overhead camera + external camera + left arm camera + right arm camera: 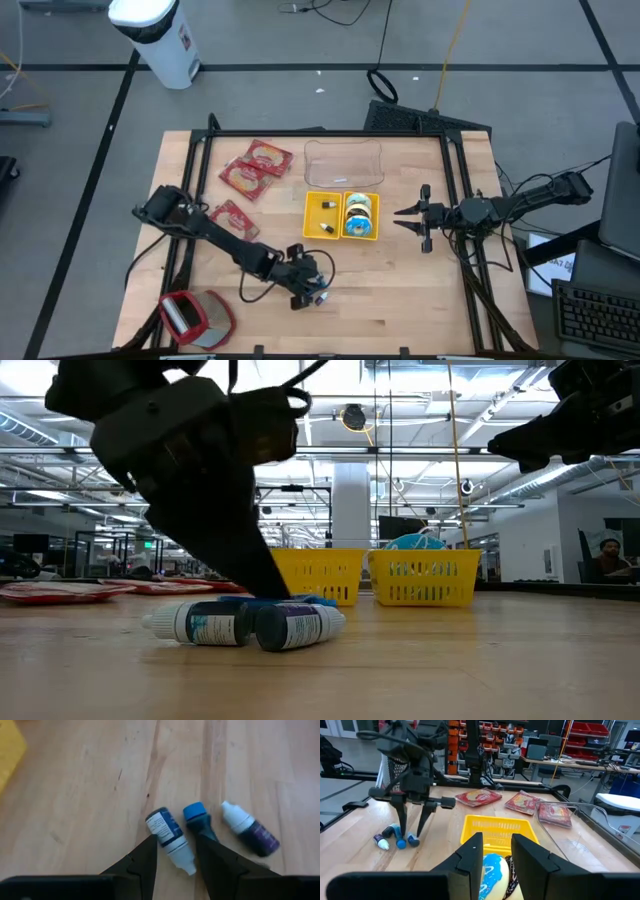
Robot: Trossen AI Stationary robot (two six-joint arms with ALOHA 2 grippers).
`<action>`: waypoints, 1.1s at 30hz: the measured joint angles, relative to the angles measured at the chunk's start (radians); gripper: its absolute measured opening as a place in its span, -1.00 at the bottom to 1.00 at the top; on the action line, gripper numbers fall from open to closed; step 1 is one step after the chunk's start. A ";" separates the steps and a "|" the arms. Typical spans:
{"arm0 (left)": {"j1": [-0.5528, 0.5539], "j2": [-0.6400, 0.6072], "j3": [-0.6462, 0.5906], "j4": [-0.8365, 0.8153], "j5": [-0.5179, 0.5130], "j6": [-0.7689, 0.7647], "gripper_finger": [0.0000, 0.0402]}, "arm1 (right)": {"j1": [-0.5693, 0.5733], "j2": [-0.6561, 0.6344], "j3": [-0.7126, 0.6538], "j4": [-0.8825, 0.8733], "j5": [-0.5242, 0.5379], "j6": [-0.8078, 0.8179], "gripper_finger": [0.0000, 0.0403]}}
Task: Pick & Place Food Item
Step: Put the top blue food coloring bottle into the left yellow bin
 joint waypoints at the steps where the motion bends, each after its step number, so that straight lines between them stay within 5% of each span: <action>1: 0.000 0.007 0.000 0.009 0.002 -0.004 -0.32 | 0.000 0.000 0.000 0.000 0.000 0.004 -0.55; 10: 0.001 0.022 0.002 -0.052 -0.054 -0.018 -0.32 | 0.000 0.000 0.000 0.000 -0.003 0.005 -0.55; 17: 0.003 0.022 0.002 -0.058 -0.126 0.109 -0.32 | 0.000 0.000 0.000 0.000 -0.003 0.005 -0.55; 33: 0.024 0.022 0.001 -0.049 -0.124 0.172 -0.37 | 0.000 0.000 0.000 -0.005 -0.003 0.005 -0.55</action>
